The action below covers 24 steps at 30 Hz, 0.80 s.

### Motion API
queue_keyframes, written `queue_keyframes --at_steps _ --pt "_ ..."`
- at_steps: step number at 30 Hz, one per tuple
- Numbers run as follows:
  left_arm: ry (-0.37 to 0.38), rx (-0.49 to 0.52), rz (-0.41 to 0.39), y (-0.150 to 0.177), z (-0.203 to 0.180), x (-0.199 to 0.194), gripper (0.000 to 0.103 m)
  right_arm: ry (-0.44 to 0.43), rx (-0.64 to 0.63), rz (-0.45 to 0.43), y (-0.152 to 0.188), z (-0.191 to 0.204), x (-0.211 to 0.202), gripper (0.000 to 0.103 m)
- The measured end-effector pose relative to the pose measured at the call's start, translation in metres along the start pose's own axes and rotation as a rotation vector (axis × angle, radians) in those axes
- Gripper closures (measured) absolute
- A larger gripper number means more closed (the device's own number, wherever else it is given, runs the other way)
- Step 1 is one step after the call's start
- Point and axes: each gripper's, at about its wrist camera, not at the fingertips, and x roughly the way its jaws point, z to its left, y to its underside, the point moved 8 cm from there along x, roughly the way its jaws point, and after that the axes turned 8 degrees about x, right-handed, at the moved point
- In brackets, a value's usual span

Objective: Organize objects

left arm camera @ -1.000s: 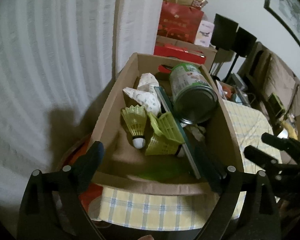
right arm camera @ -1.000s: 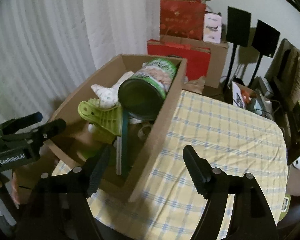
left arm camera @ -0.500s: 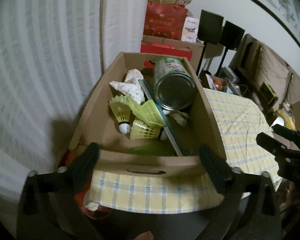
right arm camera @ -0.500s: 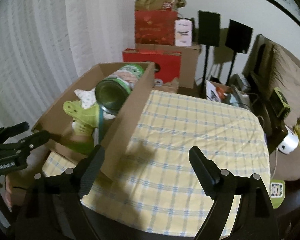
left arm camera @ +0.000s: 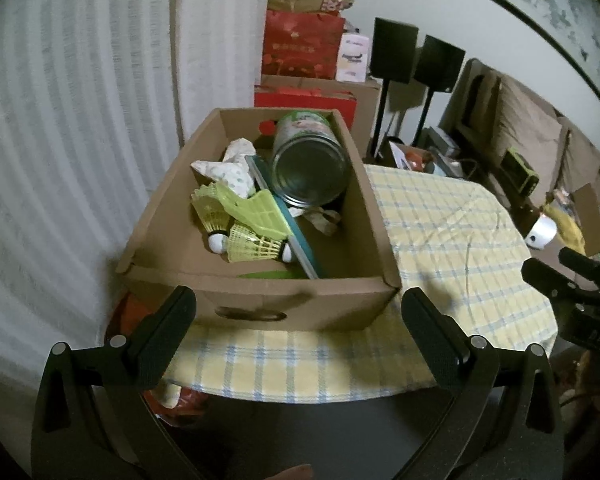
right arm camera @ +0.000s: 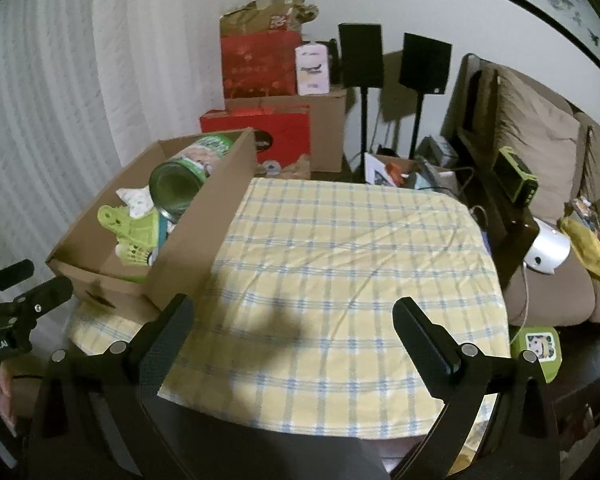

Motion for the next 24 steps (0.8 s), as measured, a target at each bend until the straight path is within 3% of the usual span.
queue_keyframes --at_steps 14,24 --pt "-0.019 0.057 -0.040 0.010 -0.032 -0.021 0.000 0.081 0.044 -0.040 0.020 -0.037 -0.027 0.002" --pt "-0.005 0.061 -0.039 0.013 -0.043 -0.025 0.000 0.112 0.019 -0.058 0.031 -0.035 -0.038 0.002"
